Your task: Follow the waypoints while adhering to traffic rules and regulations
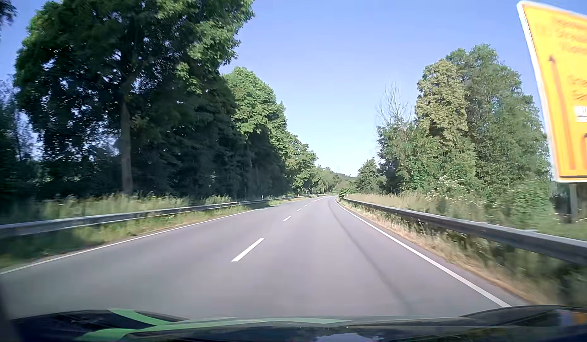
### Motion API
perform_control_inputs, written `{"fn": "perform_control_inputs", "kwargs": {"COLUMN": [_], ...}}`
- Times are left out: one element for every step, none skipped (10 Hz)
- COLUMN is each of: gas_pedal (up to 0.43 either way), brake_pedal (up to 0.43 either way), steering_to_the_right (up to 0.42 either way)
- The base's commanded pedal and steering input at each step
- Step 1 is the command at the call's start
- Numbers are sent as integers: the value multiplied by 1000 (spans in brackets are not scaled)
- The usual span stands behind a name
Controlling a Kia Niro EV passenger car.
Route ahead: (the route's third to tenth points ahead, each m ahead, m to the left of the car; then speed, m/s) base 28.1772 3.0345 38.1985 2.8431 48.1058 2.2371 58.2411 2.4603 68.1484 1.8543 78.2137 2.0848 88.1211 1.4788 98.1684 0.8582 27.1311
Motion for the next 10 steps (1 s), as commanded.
{"fn": "perform_control_inputs", "kwargs": {"gas_pedal": [240,248,260,260,260,260,260,248,248,248], "brake_pedal": [0,0,0,0,0,0,0,0,0,0], "steering_to_the_right": [3,3,2,2,3,3,2,3,3,3]}}
